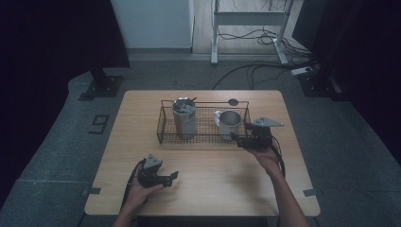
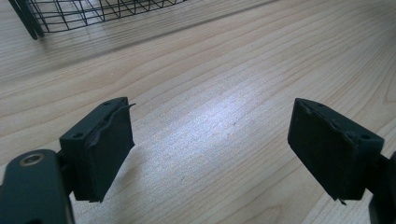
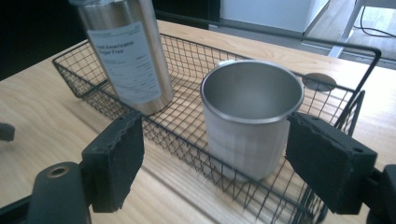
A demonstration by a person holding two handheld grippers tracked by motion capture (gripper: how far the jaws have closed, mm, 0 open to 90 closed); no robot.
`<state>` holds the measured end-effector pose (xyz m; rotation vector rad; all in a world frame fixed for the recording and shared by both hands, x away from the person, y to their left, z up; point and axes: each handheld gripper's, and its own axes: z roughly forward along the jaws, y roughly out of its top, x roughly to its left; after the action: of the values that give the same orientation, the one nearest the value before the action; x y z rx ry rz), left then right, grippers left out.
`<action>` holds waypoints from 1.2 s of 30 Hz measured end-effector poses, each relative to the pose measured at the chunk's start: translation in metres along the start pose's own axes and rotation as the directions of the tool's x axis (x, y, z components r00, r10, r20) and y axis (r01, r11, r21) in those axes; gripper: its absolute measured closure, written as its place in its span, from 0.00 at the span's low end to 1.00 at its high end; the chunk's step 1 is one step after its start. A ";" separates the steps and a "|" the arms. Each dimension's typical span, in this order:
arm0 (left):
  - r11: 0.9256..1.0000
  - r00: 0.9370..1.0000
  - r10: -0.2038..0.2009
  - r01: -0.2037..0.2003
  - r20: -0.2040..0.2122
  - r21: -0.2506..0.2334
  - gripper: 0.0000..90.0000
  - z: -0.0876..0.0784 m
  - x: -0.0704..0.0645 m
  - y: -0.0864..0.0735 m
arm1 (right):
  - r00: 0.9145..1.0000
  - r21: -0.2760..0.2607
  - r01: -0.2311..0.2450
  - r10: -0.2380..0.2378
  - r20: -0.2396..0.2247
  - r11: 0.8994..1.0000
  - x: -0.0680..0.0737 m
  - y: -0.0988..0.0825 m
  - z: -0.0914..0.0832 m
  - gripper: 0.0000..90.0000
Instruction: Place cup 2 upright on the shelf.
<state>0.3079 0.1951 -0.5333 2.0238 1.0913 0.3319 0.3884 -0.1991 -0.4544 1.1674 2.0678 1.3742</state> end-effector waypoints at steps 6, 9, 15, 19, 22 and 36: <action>1.000 1.000 0.001 -0.001 0.001 0.003 0.16 0.001 -0.001 0.000 | 1.000 -0.010 -0.005 0.005 -0.006 1.000 0.002 -0.015 -0.013 0.22; 1.000 1.000 0.002 -0.002 0.001 0.004 0.16 0.001 -0.001 0.000 | 1.000 -0.010 -0.005 0.005 -0.012 1.000 0.005 -0.022 -0.020 0.22; 1.000 1.000 0.002 -0.002 0.001 0.002 0.16 0.000 -0.001 0.000 | 1.000 -0.008 -0.015 0.015 -0.023 1.000 0.009 -0.041 -0.029 0.22; 1.000 1.000 0.002 -0.003 0.001 0.005 0.16 0.001 -0.002 0.000 | 0.999 0.006 -0.029 0.029 -0.018 1.000 0.008 -0.057 -0.033 0.22; 1.000 1.000 0.004 -0.004 0.001 0.007 0.16 0.001 -0.002 -0.001 | 0.999 0.016 -0.040 0.040 -0.012 0.999 0.006 -0.069 -0.034 0.22; 1.000 1.000 0.007 -0.007 -0.001 0.007 0.16 0.002 -0.003 -0.001 | 0.999 0.076 -0.037 0.036 0.020 0.996 0.003 -0.087 -0.028 0.22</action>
<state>0.3067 0.1925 -0.5347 2.0344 1.0873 0.3335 0.3307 -0.2269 -0.5191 1.2503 2.1122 1.3065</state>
